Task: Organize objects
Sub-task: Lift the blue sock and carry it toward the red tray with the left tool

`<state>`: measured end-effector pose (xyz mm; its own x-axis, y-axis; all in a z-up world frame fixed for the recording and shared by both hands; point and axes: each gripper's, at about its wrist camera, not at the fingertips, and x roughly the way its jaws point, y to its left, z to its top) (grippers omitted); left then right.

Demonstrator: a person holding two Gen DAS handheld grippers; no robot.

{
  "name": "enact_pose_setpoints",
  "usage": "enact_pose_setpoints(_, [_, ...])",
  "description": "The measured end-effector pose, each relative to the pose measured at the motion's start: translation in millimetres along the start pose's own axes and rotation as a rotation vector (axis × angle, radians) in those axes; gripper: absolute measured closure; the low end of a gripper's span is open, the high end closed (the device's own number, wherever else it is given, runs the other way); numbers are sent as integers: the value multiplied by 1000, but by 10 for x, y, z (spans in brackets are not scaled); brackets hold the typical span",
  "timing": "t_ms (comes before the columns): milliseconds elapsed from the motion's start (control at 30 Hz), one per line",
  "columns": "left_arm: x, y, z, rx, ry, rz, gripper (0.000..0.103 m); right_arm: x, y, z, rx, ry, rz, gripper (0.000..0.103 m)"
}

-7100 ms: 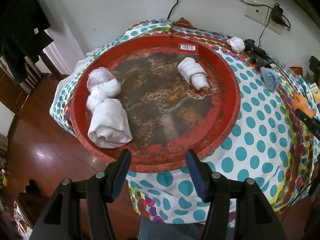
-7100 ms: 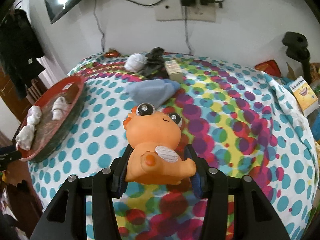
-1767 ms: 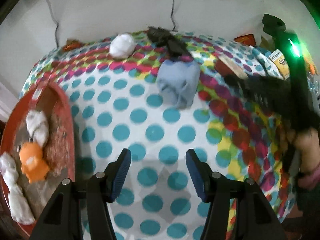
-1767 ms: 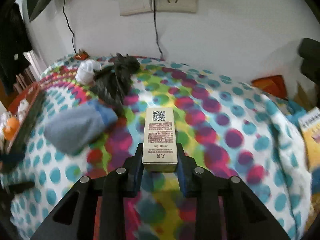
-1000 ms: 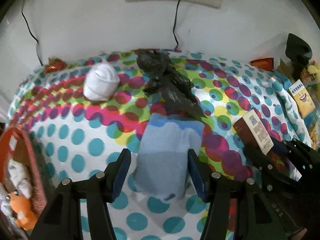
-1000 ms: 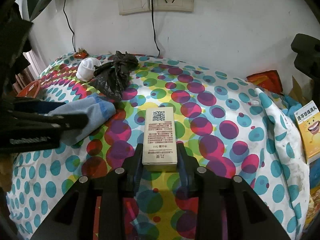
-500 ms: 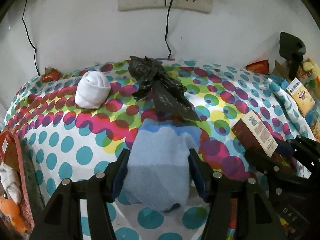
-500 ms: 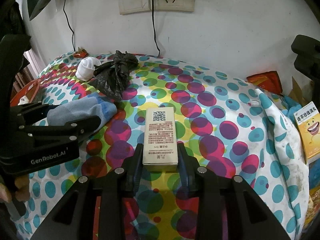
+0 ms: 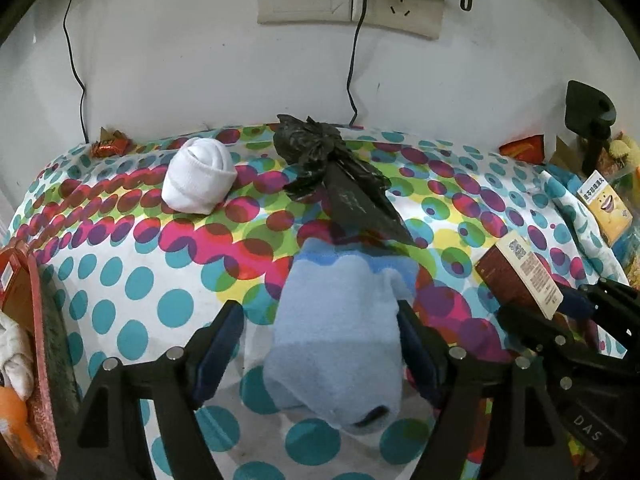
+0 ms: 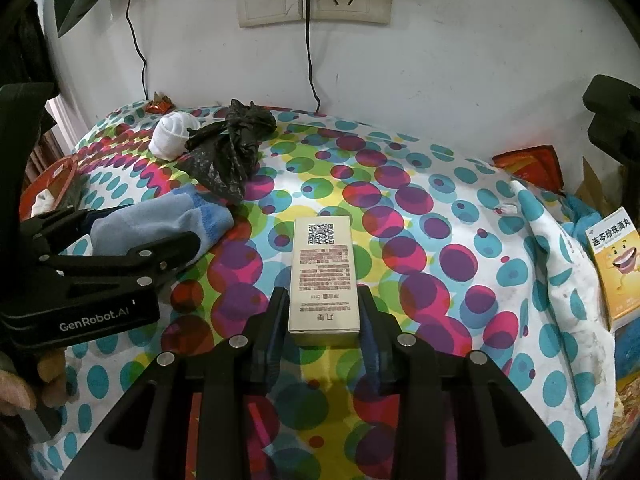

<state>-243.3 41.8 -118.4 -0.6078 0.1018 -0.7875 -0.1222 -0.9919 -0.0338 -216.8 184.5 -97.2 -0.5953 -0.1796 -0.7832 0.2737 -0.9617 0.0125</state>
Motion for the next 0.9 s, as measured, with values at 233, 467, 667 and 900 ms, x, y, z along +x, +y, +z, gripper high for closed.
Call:
enact_pose_setpoints(233, [-94,-128,-57,34,-10,9,70,8,17,2,-2,1,4,68])
enact_pose_setpoints(467, [-266,2,-194,-53,50,7,71,16,8,-1,1,0,8,67])
enact_pose_setpoints(667, [-567,83,-431,-77,73,70,71,27,13,-3,-10,2,-2,66])
enact_pose_setpoints(900, [-911,176,-529,-67,76,100,71,29,20,-5,-16,3,-10,66])
